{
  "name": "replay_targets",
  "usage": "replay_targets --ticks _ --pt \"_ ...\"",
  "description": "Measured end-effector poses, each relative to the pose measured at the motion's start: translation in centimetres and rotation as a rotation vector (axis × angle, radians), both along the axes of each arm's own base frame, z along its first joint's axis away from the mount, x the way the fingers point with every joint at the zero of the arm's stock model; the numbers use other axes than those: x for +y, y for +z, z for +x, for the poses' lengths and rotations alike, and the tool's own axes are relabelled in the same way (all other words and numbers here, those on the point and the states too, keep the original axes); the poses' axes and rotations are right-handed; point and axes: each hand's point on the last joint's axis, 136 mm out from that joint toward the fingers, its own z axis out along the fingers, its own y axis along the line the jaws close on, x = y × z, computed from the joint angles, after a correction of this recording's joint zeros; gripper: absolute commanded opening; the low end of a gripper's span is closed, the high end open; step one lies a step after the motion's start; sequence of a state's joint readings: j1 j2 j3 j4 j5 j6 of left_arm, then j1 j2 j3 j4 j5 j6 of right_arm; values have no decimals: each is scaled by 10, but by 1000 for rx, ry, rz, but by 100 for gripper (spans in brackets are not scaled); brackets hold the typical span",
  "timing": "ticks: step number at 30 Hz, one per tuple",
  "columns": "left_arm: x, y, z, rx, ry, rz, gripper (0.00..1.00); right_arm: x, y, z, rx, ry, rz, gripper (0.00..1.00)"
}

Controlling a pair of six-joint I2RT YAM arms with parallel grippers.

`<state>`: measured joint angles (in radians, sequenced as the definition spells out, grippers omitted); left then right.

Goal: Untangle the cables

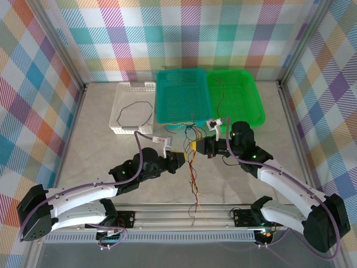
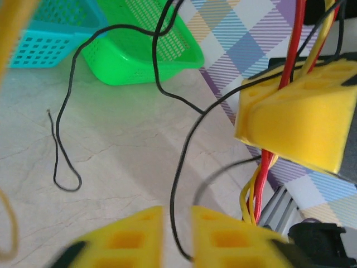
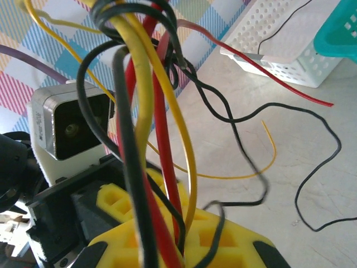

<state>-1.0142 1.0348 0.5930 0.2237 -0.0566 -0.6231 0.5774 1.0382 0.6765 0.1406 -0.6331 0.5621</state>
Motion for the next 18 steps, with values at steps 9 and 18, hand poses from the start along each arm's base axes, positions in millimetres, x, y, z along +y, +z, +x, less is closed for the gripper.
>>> replay_targets --ticks 9,18 --pt "-7 -3 -1 24 -17 -20 61 3 -4 -3 26 28 2 0" --pt "-16 1 3 41 -13 -77 0 4 4 -2 13 29 31 0"
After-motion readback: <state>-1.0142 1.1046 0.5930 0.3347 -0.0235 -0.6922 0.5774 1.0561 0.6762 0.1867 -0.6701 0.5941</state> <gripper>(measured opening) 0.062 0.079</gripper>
